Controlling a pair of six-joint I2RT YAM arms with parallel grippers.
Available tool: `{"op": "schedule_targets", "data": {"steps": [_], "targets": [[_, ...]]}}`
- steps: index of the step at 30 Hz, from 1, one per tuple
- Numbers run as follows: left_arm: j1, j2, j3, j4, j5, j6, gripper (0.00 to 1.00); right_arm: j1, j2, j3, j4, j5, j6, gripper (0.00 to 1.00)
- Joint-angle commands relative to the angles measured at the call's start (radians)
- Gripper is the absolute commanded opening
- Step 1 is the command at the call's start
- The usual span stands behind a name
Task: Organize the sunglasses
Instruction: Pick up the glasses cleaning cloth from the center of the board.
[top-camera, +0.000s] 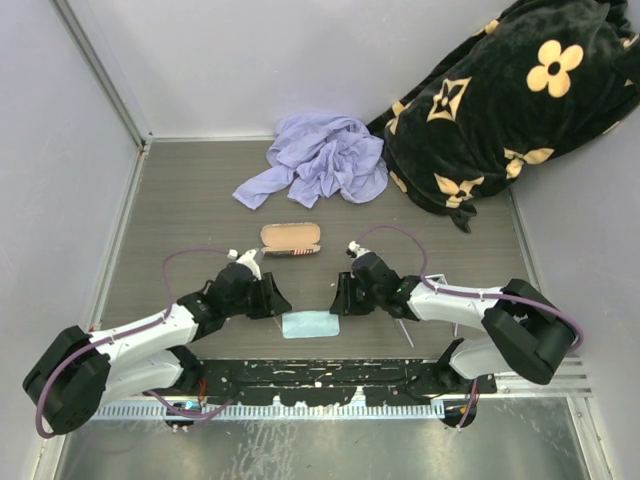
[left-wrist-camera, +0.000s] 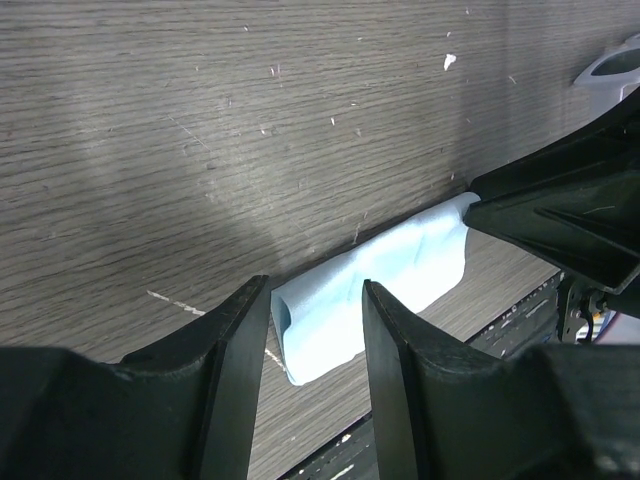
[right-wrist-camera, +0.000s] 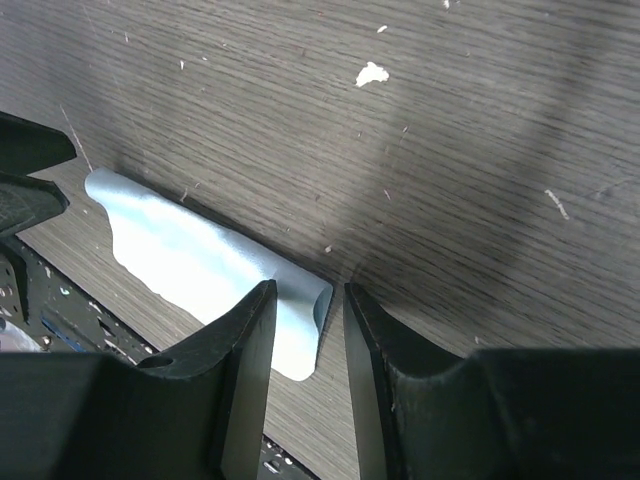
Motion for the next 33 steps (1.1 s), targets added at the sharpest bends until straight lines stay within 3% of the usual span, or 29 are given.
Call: {"op": "schedule_targets", "data": {"steps": [1, 16, 26, 33], "targets": [[-0.002, -0.022, -0.003, 0.024, -0.009, -0.002, 0.44, -0.006, 0.006, -0.006, 0.046, 0.015, 0.023, 0.38], [-0.001, -0.001, 0.0, 0.039, 0.016, -0.003, 0.46, -0.011, 0.003, -0.011, 0.051, 0.003, 0.023, 0.22], [-0.001, -0.038, -0.014, 0.002, -0.009, -0.017, 0.62, -0.011, -0.001, -0.017, 0.065, 0.001, 0.023, 0.04], [-0.001, -0.031, -0.036, 0.034, 0.024, -0.029, 0.52, -0.011, -0.003, -0.016, 0.066, 0.001, 0.023, 0.0]]}}
